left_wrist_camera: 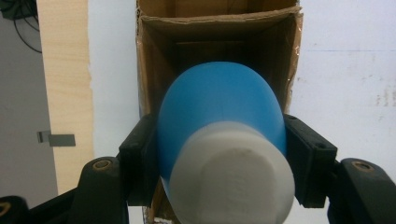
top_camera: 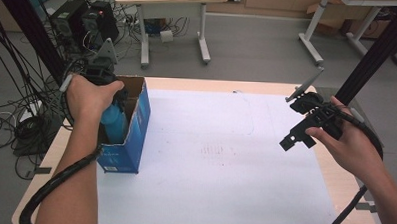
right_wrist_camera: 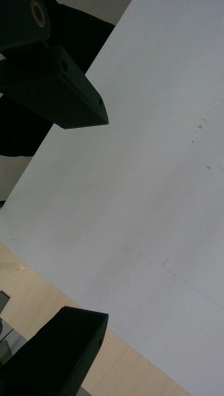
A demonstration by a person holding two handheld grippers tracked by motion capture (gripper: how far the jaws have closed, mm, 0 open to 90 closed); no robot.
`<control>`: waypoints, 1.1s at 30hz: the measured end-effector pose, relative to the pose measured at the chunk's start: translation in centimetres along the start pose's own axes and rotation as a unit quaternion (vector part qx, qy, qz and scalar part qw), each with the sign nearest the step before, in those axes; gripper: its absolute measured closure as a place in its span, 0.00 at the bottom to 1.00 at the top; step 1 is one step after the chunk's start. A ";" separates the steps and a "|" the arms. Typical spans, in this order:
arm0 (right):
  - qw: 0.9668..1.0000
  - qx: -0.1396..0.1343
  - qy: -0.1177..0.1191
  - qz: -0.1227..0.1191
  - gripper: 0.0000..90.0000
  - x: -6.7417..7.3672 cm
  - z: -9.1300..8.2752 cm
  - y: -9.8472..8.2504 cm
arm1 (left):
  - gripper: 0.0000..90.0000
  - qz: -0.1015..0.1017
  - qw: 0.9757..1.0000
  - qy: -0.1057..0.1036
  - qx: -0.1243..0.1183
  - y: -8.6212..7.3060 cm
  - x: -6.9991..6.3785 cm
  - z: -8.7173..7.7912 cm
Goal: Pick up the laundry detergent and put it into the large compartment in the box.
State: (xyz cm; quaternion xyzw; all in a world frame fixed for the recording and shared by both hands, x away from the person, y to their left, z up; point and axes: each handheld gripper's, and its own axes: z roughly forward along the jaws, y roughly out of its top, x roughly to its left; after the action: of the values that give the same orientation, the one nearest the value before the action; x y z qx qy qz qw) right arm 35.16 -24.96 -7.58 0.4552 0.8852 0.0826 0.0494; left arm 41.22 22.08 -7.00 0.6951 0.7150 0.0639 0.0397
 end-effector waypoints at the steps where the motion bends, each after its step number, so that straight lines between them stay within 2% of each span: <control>1: 1.000 0.000 0.000 0.000 0.07 0.0 0.0 0.0 | 0.42 -0.001 1.000 0.001 -0.001 0.0 0.0 0.2; 9: 1.000 0.002 0.002 -0.001 0.07 0.0 0.4 0.1 | 0.42 0.001 1.000 -0.008 0.004 0.0 0.2 1.5; 16: 1.000 0.003 0.002 0.000 0.07 -0.2 0.6 0.1 | 0.42 0.004 1.000 0.002 0.008 0.2 -0.1 2.2; 25: 1.000 0.005 0.003 -0.002 0.07 -0.1 0.9 0.4 | 0.42 0.011 1.000 0.005 0.009 0.1 0.1 2.8; 33: 1.000 0.007 0.001 -0.004 0.07 0.0 1.1 0.6 | 0.42 0.014 1.000 0.012 0.020 0.5 -0.1 3.9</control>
State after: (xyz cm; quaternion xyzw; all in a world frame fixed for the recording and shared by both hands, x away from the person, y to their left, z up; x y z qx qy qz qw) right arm 35.77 -24.52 -8.50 0.4517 0.8877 0.0762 0.0458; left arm 42.24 22.13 -10.79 0.7047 0.7070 0.0582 0.0162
